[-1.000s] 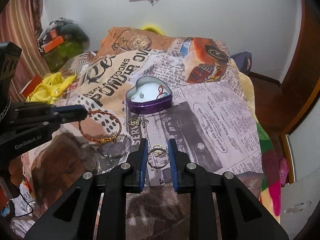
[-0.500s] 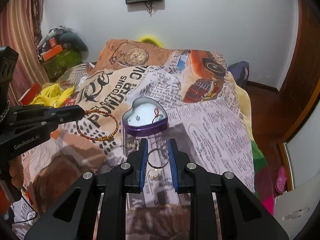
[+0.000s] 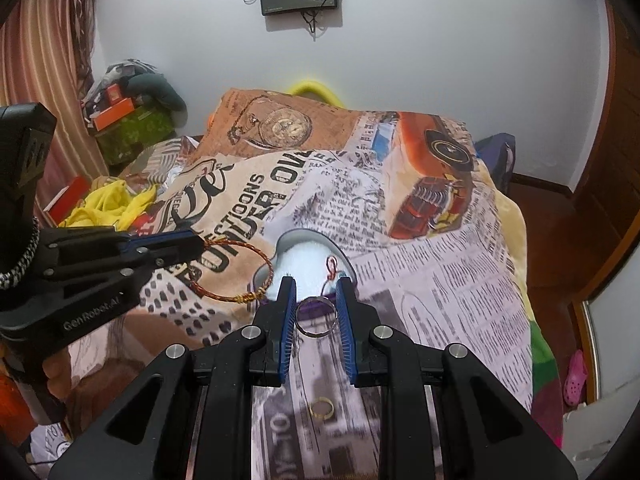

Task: Organize jewelry
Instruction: 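Carry bracelet and ring over the heart tin and open both grippers inside it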

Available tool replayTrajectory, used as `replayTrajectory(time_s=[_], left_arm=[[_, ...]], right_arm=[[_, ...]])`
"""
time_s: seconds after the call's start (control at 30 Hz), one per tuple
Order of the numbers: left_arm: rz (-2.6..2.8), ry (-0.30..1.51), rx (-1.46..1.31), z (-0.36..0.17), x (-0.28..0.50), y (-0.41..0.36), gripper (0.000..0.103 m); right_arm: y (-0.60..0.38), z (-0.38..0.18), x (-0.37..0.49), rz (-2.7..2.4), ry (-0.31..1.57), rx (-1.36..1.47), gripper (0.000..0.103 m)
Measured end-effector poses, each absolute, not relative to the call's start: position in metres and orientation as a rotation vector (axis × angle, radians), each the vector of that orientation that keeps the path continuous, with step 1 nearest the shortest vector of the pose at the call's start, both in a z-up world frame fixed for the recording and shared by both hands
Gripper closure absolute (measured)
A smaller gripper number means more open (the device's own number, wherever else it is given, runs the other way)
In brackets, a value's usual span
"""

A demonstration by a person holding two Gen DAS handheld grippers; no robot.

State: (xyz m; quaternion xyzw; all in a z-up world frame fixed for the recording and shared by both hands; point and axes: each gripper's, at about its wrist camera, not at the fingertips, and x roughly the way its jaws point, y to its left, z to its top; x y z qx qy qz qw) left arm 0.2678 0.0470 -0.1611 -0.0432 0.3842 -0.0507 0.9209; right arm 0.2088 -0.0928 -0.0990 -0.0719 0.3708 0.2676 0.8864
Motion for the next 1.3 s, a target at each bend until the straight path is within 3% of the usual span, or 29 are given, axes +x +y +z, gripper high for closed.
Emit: replayTrajectory(time_s=[1.3], left_arm=[[-0.137, 0.918, -0.045, -0.211, 0.33, 0.043, 0.1]], right_arm=[[-0.055, -0.157, 0.28, 0.624, 0.967, -0.216, 0.084]])
